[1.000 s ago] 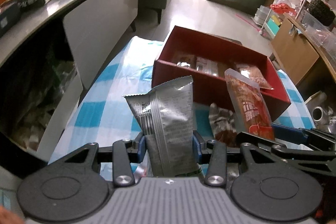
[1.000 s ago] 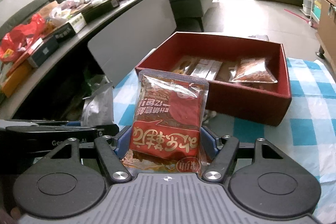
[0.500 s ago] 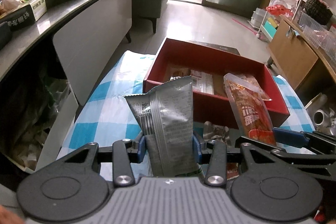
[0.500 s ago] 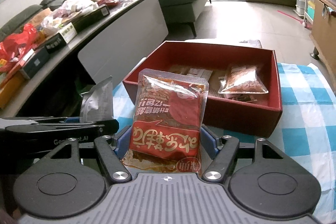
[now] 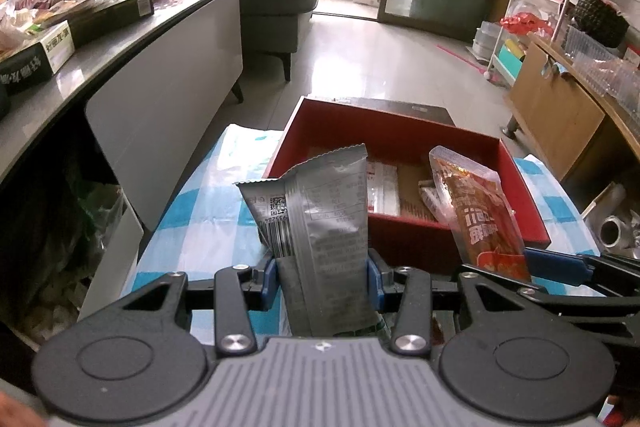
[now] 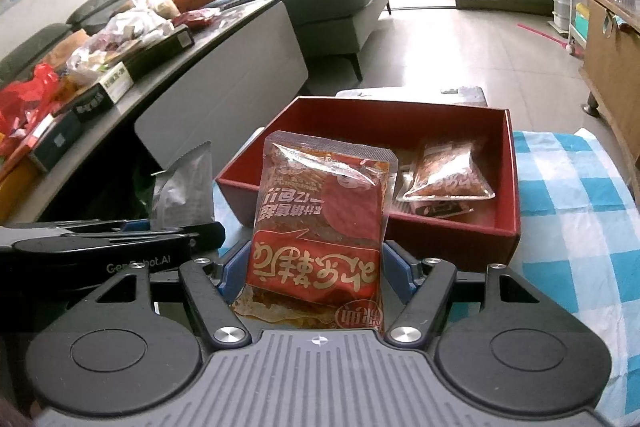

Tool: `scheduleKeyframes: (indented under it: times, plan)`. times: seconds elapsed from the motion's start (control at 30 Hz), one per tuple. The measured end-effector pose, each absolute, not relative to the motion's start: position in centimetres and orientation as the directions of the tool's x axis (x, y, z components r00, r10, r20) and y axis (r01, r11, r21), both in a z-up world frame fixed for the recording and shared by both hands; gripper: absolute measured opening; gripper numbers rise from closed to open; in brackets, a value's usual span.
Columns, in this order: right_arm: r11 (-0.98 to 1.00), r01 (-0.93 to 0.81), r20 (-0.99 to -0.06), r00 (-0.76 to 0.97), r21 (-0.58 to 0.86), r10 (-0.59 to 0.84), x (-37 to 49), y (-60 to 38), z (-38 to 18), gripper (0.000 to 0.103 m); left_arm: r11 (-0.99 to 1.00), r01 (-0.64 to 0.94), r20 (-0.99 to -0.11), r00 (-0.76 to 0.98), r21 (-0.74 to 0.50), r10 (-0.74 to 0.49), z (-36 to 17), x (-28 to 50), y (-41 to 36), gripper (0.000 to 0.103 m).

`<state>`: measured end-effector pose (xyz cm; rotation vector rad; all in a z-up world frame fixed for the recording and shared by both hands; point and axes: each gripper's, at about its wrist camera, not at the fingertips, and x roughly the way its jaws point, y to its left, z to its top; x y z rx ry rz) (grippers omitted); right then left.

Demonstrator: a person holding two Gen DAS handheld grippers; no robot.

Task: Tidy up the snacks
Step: 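Lift both held packets and carry them over the red box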

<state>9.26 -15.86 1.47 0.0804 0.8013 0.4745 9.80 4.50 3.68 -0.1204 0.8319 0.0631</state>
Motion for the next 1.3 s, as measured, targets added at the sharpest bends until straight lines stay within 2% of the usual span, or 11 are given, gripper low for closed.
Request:
scheduleKeyframes:
  times: [1.3]
  plan:
    - [0.91,-0.303,-0.625,0.662,0.281,0.414,17.7,-17.9,1.6,0.076,0.995,-0.094,-0.675,0.737,-0.046,0.038,4.3,19.6,2.2,0.037]
